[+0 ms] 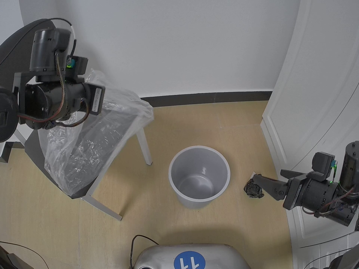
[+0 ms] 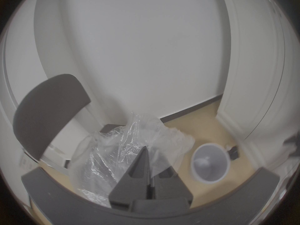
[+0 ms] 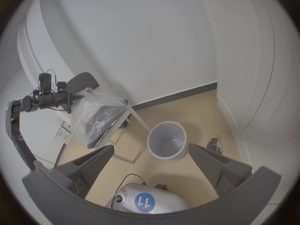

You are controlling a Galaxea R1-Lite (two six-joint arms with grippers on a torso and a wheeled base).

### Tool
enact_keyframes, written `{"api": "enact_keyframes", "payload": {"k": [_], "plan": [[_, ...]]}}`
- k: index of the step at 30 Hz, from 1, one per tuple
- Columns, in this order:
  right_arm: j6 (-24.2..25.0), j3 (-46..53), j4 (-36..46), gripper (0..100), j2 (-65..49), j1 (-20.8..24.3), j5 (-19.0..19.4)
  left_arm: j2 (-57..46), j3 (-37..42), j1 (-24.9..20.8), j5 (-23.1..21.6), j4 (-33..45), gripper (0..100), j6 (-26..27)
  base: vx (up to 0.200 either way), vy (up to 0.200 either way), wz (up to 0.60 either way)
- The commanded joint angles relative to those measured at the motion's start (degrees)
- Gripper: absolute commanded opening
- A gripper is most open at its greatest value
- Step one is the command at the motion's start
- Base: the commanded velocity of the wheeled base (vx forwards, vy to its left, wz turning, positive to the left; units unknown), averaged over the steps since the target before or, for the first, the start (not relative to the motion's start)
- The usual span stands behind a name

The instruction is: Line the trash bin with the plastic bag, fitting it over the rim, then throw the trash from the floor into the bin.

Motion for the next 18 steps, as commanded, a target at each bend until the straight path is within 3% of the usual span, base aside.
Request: {"api": "enact_keyframes", "payload": {"k": [1,4,8,18], "plan": [[3.4,1.3,0.0,100,0.3,4.3,1.5,2.3,-5.7,-5.3,-2.8,1.7,0,-5.6,0.0,0.0,0.0],[7.6,1.2,0.0,100,1.0,5.6,3.0,4.9,-9.4,-7.7,-3.3,1.7,0,-10.9,0.0,0.0,0.0],[8.4,1.5,0.0,100,2.6,6.0,3.9,9.8,-17.4,-9.9,-3.3,1.8,0,-15.6,0.0,0.0,0.0],[10.6,2.3,-3.2,100,9.9,6.2,4.0,17.0,-31.0,-14.4,-3.2,2.1,0,-21.5,0.0,0.0,0.0]]}}
